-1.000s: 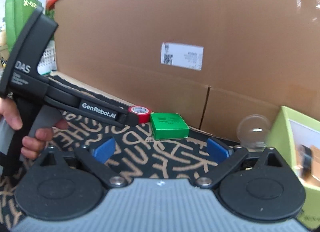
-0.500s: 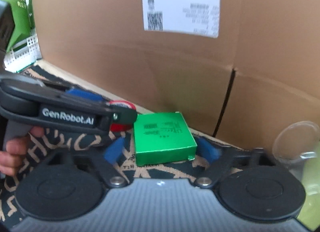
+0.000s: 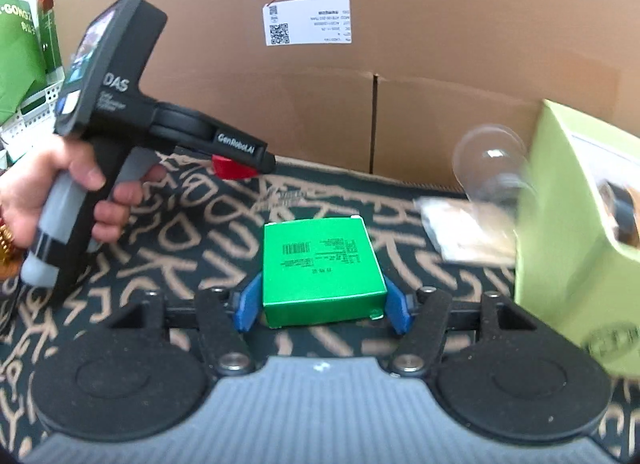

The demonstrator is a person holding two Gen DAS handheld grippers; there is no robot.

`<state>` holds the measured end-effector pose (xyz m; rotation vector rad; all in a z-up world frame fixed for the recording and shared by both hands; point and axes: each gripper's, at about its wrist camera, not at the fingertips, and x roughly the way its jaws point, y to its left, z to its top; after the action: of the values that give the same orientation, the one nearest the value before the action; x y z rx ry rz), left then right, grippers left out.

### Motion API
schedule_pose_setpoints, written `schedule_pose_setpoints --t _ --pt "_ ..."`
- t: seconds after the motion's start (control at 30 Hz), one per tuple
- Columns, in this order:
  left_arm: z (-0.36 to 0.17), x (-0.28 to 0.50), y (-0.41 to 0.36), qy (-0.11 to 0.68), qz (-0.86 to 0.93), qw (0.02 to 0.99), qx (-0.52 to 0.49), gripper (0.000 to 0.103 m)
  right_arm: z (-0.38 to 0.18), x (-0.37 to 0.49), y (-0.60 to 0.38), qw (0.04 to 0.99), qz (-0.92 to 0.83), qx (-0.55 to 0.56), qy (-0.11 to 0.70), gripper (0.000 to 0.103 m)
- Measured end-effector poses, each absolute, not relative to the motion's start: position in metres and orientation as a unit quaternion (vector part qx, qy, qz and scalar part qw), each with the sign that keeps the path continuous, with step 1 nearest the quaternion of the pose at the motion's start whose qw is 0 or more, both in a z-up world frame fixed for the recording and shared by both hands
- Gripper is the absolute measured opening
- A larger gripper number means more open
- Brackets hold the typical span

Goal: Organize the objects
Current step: 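Grasp the green box with the right tool while the left tool grasps the red tape roll, then carry green box and red tape into the lime-green box and open both tools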

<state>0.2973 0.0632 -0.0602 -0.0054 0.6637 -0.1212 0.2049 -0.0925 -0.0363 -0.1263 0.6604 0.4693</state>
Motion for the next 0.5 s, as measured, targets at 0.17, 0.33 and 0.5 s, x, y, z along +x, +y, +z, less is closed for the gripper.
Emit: schedule_pose_setpoints --t 0.17,0.33,0.5 --pt "-0.055 0.262 0.053 0.328 -0.078 0.941 0.007 0.049 -0.028 0.179 -0.101 0.917 0.231 -0.048 0.323 0.061" --pt "-0.048 0.227 0.045 0.343 -0.119 0.932 -0.009 0.049 -0.023 0.157 -0.117 0.92 0.228 -0.034 0.316 0.061" --pt "-0.031 0.195 0.023 0.334 -0.152 0.93 -0.019 0.049 -0.006 0.126 -0.14 0.929 0.223 -0.026 0.293 0.061"
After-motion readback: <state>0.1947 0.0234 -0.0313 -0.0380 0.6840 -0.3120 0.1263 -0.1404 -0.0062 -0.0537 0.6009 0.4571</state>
